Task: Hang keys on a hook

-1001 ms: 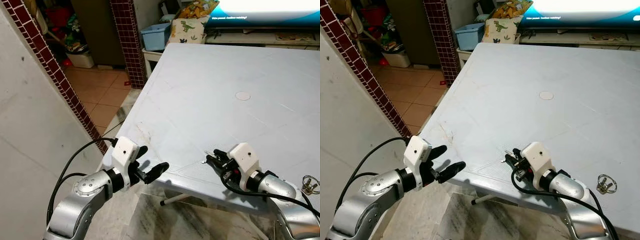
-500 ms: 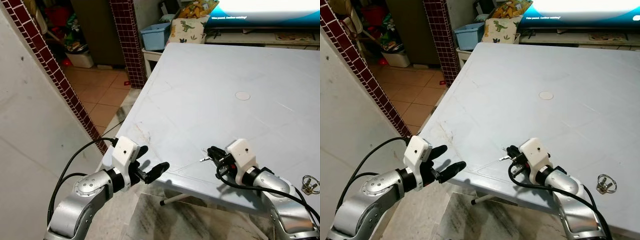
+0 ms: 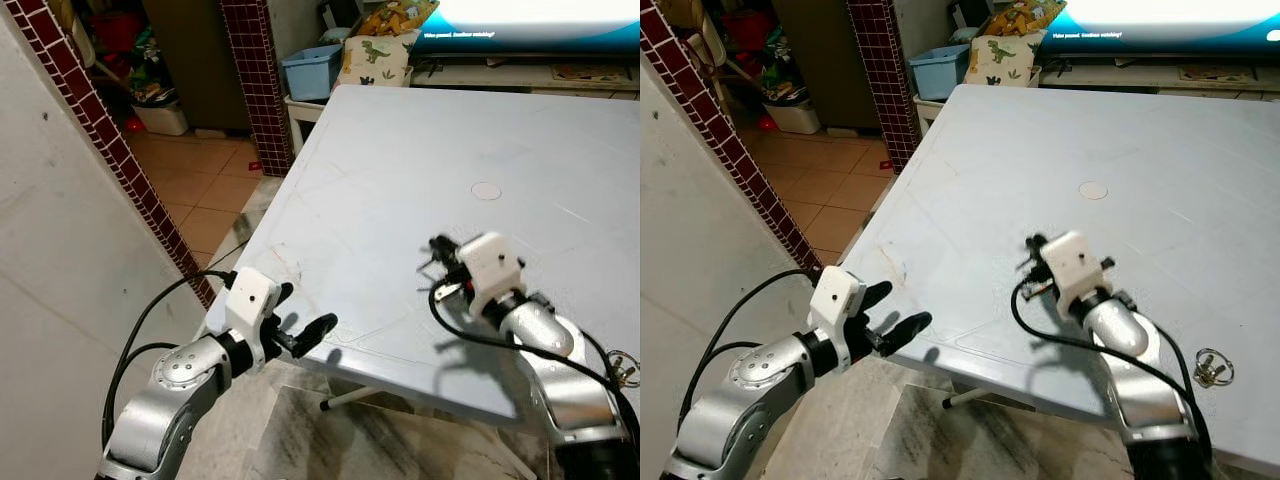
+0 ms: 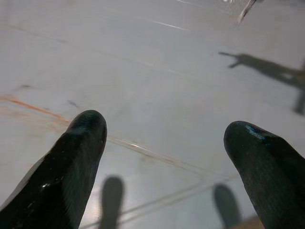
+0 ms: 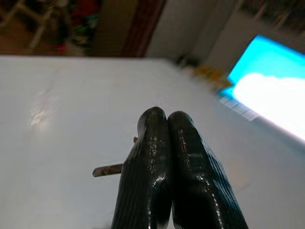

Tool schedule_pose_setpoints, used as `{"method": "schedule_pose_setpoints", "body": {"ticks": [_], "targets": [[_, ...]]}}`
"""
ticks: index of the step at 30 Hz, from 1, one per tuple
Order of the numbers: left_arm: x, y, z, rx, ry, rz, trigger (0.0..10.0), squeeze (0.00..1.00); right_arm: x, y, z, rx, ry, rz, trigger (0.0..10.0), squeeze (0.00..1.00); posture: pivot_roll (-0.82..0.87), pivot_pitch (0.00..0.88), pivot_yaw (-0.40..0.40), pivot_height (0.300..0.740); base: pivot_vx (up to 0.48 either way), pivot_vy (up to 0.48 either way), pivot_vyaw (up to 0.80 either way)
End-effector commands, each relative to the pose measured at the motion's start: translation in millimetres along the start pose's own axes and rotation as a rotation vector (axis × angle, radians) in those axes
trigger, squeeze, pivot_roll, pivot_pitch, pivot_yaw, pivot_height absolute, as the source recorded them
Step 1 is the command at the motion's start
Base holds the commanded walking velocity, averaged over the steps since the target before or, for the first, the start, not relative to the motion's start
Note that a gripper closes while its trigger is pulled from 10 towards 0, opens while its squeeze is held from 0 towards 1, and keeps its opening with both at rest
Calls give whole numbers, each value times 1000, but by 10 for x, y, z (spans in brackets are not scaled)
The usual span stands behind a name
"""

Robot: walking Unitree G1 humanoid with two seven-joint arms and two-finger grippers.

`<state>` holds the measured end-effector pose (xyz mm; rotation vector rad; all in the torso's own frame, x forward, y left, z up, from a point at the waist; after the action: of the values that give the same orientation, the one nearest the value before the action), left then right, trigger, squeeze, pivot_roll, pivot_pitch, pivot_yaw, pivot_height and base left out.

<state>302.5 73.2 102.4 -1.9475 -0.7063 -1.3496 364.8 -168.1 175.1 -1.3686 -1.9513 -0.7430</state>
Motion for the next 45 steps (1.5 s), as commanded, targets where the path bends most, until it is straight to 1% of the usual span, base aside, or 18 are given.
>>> {"method": "schedule_pose_setpoints", "body": {"ticks": [1, 4, 10, 11, 13, 16, 17, 18, 20, 21, 35, 37, 38, 39, 40, 41, 42, 45], "targets": [[39, -21, 107, 45, 17, -14, 10000, 0, 117, 23, -96, -50, -66, -41, 0, 0, 0, 22, 110, 740, 0, 0, 0], [47, -19, 138, 60, 22, -20, 10000, 0, 176, 52, -180, -95, -116, -61, 0, 0, 1, 18, 108, 740, 0, 0, 0], [50, -6, 159, 71, 30, -27, 10000, 0, 290, 131, -171, -111, -174, -94, 0, 0, -2, 15, 109, 740, 0, 0, 0], [50, -3, 153, 69, 30, -27, 10000, 0, 303, 144, -151, -106, -171, -96, 0, 0, -2, 15, 109, 740, 0, 0, 0], [38, 10, 117, 43, 27, -15, 10000, 0, 323, 203, 3, -43, -72, -86, 0, 0, -2, 12, 114, 740, 0, 0, 0], [31, 4, 96, 27, 23, -11, 10000, 0, 325, 205, 90, -8, -41, -82, 0, 0, 0, 11, 117, 740, 0, 0, 0], [31, -4, 95, 22, 24, -9, 10000, 0, 346, 194, 105, -15, -26, -90, 3255, 0, 3, 10, 123, 740, 0, 0, 0], [31, -8, 101, 23, 25, -8, 10000, 0, 359, 189, 101, -24, -24, -95, 0, 0, 3, 10, 125, 740, 0, 0, 0], [32, -16, 124, 29, 28, -8, 10000, 0, 363, 189, 151, -5, -33, -96, 0, 0, 3, 9, 131, 740, 0, 0, 0], [32, -15, 122, 24, 28, -6, 10000, 0, 379, 185, 162, -6, -7, -104, 0, 0, 4, 9, 135, 740, 0, 0, 0], [33, 5, 101, 12, 34, -1, 10000, 0, 374, 204, 144, -23, 31, -86, 0, 0, 3, 9, 140, 740, 0, 0, 0], [48, 14, 175, 80, 57, -17, 10000, 0, 420, 258, 131, -46, 185, -78, 0, 0, 1, 9, 139, 740, 0, 0, 0], [48, 14, 175, 80, 57, -17, 10000, 0, 420, 258, 131, -46, 185, -78, 0, 0, 1, 9, 139, 740, 0, 0, 0], [65, 20, 209, 110, 64, -30, 10000, 0, 448, 288, 139, -48, 338, -74, 1216, 0, 1, 9, 139, 740, 0, 0, 0], [85, 24, 244, 140, 69, -43, 10000, 0, 467, 305, 145, -49, 420, -71, 8392, 0, -2, 10, 136, 740, 0, 0, 0], [98, 25, 268, 161, 72, -51, 10000, 0, 487, 319, 156, -47, 472, -71, 10000, 0, -2, 10, 136, 740, 0, 0, 0], [132, 29, 290, 184, 74, -70, 10000, 0, 518, 330, 171, -43, 508, -74, 10000, 0, -3, 11, 133, 740, 0, 0, 0], [207, 23, 353, 244, 76, -110, 10000, 0, 702, 329, 258, 6, 461, -140, 10000, 0, -3, 11, 130, 740, 0, 0, 267]]}}
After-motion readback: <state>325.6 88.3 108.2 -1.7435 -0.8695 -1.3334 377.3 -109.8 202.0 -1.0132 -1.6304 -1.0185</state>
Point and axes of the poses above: a point about 5 cm out from each wrist's last joint towards the gripper, its own y axis pointing out of the wrist towards the gripper, its own x axis along the axis of the wrist's last joint, z = x × y, the point moved 6 cm from there along y, pointing out of the wrist towards the gripper, and after that the axes turned 9 degrees about -y, right-handed, at the moved point
